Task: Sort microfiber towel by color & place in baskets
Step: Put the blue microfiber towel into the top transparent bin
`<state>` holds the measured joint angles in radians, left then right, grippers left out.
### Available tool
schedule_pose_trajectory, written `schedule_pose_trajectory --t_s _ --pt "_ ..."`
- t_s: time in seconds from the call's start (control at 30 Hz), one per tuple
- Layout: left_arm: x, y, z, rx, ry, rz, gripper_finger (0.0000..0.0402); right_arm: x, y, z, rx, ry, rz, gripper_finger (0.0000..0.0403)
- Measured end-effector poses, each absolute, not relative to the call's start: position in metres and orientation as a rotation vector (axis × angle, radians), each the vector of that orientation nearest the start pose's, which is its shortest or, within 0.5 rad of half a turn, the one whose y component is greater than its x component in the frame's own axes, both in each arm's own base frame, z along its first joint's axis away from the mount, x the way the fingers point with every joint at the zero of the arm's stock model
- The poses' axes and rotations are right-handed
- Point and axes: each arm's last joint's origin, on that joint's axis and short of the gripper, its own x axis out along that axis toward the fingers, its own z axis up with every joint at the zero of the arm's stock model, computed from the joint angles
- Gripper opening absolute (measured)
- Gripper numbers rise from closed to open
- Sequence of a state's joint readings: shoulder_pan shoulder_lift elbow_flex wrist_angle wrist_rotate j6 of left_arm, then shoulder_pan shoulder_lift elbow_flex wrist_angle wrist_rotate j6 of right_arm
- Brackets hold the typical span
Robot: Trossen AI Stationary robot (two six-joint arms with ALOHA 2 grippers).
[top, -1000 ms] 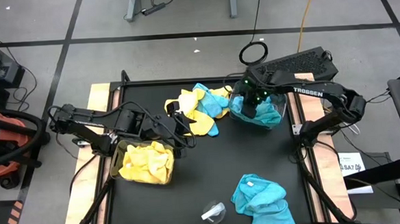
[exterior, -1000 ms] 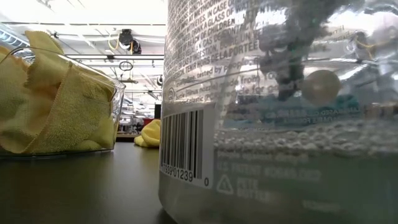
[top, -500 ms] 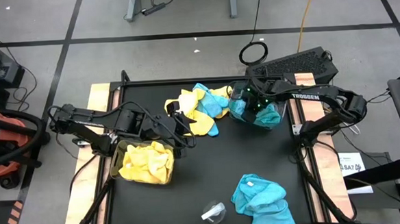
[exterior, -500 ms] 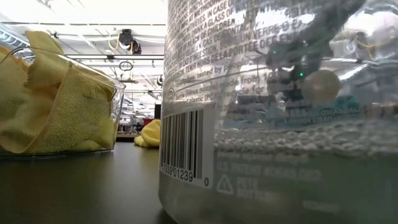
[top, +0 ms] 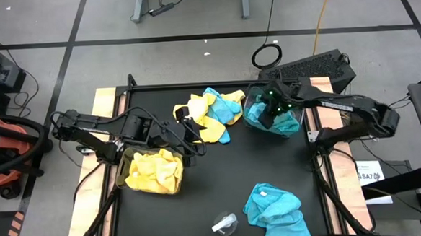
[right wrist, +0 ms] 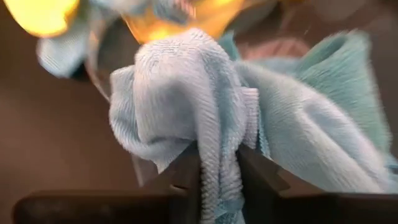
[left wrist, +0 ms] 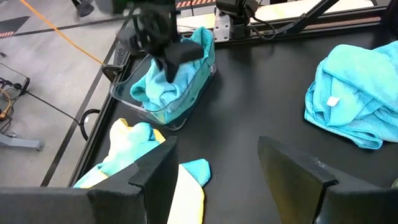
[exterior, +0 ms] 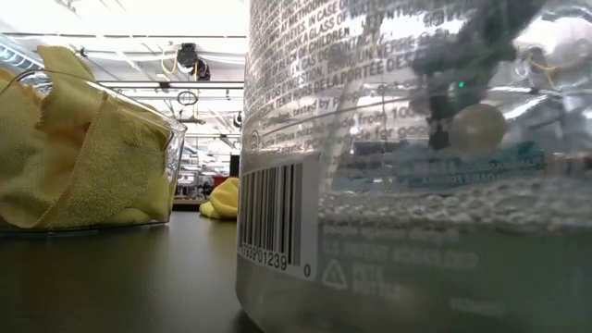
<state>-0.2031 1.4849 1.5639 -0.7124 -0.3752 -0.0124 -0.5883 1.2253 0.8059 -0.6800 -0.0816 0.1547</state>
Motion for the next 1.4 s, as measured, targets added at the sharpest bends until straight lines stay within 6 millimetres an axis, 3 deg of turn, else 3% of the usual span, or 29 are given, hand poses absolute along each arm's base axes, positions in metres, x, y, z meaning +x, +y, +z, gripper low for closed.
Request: schedule_pose_trajectory --t_s 0.37,0.6,0.8,1.03,1.4 --pt "0.309 -0.052 0.39 0.193 0.608 0.163 0.0226 0.151 -0.098 0.27 0.509 0.757 -0.577 0.0164" --pt "0.313 -0.051 0.395 0.221 0.553 0.149 0.0226 0.129 -0.08 0.293 0.54 0.597 -0.489 0.0176" --pt "0.315 -0.05 0.398 0.258 0.515 0.139 0.0226 0.117 -0.065 0.307 0.596 0.486 -0.306 0.0176" --pt "0.317 -0.041 0.398 0.262 0.521 0.136 0.0226 0.115 -0.05 0.323 0.553 0.359 -0.163 0.0176" --pt "0.318 -0.034 0.398 0.256 0.525 0.14 0.0226 0.133 -0.032 0.339 0.443 0.23 0.062 0.0176"
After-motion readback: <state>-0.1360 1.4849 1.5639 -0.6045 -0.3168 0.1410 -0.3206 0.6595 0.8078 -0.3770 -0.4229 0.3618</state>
